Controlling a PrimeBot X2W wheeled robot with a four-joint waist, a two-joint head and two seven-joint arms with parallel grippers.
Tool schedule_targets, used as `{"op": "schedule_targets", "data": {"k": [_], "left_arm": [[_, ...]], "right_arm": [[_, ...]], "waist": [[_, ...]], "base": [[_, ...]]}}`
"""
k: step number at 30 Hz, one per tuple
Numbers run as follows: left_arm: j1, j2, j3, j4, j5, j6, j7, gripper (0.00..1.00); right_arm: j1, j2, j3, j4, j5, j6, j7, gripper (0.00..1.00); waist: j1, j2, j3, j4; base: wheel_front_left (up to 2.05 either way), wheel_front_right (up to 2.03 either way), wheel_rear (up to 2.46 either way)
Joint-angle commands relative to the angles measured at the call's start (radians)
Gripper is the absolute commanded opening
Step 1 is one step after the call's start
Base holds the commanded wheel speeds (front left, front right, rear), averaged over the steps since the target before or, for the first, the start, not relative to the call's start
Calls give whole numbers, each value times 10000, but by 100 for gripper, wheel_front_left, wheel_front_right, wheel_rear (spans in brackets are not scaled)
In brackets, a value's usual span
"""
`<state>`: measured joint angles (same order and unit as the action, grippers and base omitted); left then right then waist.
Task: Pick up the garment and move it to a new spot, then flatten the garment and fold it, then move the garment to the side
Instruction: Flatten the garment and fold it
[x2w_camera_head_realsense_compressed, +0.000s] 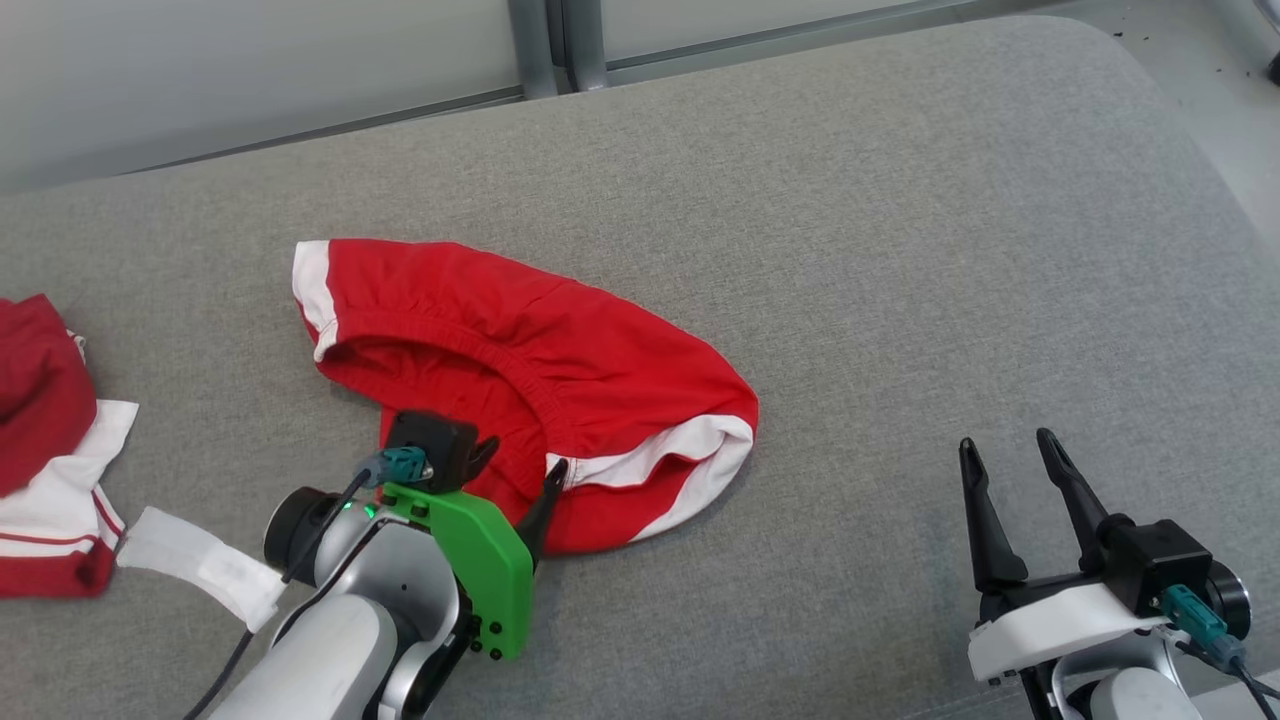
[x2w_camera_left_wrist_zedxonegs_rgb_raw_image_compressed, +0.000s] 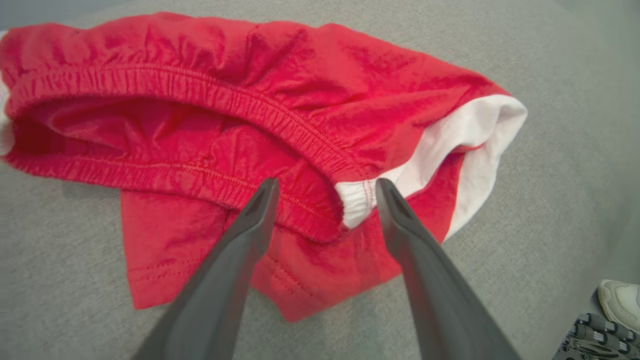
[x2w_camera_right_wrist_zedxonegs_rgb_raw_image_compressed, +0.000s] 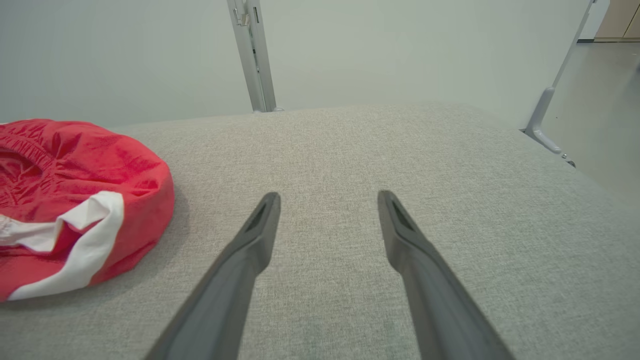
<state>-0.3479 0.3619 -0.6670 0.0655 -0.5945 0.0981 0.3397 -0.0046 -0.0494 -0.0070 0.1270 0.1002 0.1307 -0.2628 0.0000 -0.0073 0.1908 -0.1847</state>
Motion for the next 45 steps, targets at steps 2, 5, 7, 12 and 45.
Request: {"op": "schedule_targets", "data": {"k": [2,5,7,12,45], "left_arm": [[183,61,-50,16,-135,2,192,100],[225,-119,-112,-20,-345,-88,308,100],[249,-207,-143,88,-518,-144,374,100],[62,-321,-47,518,-561,-82,252,100],[-7447,-1014,-797,331,-724,-1864,5489,0]], "right_arm": [[-124,-26,68,7,-45,1,-32,100],[-194,-26,87,-12,-8,1,-31,100],[-236,-23,119,-20,3,1,-32,100],[-288,-26,148,19,11,1,-32,100],[-715,-21,1040,353,1323,1,-31,100]], "waist": [[0,73,59,111],[0,73,133,133],[0,73,188,122],[0,73,272,17],[0,73,199,-2135]], "base": [[0,0,0],[0,0,0],[0,0,0],[0,0,0],[0,0,0]]}}
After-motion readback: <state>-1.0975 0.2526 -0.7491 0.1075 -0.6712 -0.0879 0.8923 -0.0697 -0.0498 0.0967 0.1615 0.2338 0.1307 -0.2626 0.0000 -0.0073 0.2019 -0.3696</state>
